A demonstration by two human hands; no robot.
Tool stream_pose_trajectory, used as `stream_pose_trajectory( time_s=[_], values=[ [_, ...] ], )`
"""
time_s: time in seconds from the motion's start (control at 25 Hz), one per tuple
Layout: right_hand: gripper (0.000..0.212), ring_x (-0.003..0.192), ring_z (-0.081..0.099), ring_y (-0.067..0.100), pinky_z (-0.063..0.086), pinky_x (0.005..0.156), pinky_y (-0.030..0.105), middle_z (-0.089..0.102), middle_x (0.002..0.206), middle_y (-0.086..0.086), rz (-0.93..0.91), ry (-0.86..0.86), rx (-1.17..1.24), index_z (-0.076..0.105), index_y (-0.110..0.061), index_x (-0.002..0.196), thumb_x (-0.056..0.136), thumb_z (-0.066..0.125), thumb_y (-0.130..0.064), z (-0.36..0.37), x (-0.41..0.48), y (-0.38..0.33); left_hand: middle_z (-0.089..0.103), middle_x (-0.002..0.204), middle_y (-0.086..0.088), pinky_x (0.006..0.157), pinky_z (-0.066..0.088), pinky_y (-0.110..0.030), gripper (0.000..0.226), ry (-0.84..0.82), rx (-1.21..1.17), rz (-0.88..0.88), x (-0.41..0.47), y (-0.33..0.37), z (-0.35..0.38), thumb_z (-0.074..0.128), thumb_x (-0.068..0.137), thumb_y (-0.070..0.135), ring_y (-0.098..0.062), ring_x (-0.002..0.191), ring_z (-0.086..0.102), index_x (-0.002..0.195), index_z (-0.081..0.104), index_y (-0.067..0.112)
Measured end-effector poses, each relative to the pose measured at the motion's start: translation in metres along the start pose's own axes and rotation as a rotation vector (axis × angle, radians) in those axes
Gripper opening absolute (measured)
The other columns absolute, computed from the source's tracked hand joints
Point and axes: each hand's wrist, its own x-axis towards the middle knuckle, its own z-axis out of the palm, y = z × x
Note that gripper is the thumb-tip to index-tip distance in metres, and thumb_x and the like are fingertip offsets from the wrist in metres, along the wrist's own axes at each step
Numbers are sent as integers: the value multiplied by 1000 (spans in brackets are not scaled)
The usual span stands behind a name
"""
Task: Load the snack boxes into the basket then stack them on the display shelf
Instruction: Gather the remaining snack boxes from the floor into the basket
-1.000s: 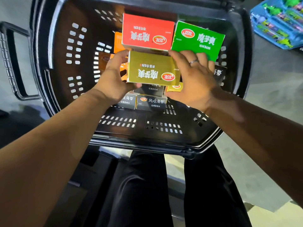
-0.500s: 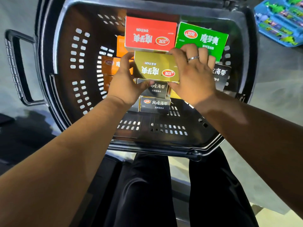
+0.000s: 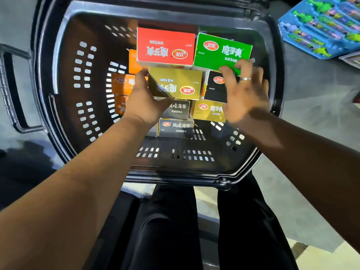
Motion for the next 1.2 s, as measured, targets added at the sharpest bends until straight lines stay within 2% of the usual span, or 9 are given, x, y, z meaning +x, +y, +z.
stream_pose_trajectory(
  time_s=[0.12, 0.24, 0.44, 0.6, 0.72, 0.88, 0.96, 1.04, 1.2],
  values=[
    [81, 115, 43, 44, 40, 88, 48, 38, 138, 18, -60, -34, -31, 36, -22, 141, 70, 69, -2, -3, 3, 0, 52, 126, -2, 93, 39, -23, 92, -40, 119, 40, -5, 1, -2, 80, 79, 22, -21, 119, 53, 151, 22, 15],
    [88, 121, 39, 38, 36, 93, 46, 32, 142, 15, -27, -168, 6, 32, -23, 144, 70, 80, -19, -26, 2, 8, 35, 147, -15, 110, 32, -39, 102, -70, 391, 43, -24, 14, -10, 78, 80, 29, -33, 135, 38, 155, 11, 18],
    [92, 135, 28, 37, 27, 108, 48, 21, 154, 12, 61, -186, 96, 24, -27, 152, 77, 75, -44, -107, -34, 11, 24, 157, -17, 119, 22, -49, 99, -19, 764, 302, -79, 61, -46, 71, 82, 46, -34, 146, 21, 156, 11, 20],
    [89, 145, 13, 35, 10, 117, 54, 8, 162, 7, 205, -158, 164, 13, -33, 154, 84, 61, -57, -202, -91, 13, 5, 164, -9, 122, 6, -46, 95, -10, 863, 394, -154, 138, -86, 57, 90, 54, -29, 152, 2, 156, -5, 28],
    [89, 148, 5, 33, 2, 118, 54, 0, 163, 3, 295, -91, 266, 7, -39, 154, 85, 57, -61, -277, -148, 20, 6, 164, -9, 122, 3, -46, 97, 31, 845, 521, -219, 189, -113, 56, 87, 58, -27, 152, 2, 156, -4, 28],
    [88, 147, 6, 35, 5, 119, 55, -4, 163, 3, 374, 1, 318, 8, -41, 154, 84, 55, -65, -347, -234, 40, 11, 164, -5, 122, 5, -45, 100, 37, 834, 700, -304, 247, -130, 61, 83, 59, -26, 152, 6, 157, 3, 28],
    [86, 146, 13, 37, 11, 118, 55, 4, 164, 5, 415, 75, 348, 17, -39, 154, 82, 57, -66, -371, -272, 56, 10, 164, -1, 121, 4, -43, 99, 12, 836, 779, -342, 274, -129, 62, 82, 59, -24, 152, 6, 156, 4, 30],
    [84, 143, 20, 39, 17, 117, 54, 11, 163, 8, 460, 145, 385, 24, -38, 152, 81, 59, -66, -393, -307, 81, 12, 164, -1, 121, 5, -44, 98, -2, 868, 859, -377, 298, -121, 61, 82, 62, -24, 151, 9, 156, 5, 29],
    [83, 142, 21, 37, 19, 115, 47, 11, 162, 5, 578, 147, 456, 23, -40, 152, 81, 56, -69, -413, -378, 138, 21, 161, -5, 121, 15, -46, 100, -43, 904, 988, -434, 339, -79, 57, 80, 69, -27, 149, 17, 156, 10, 25]
  ],
)
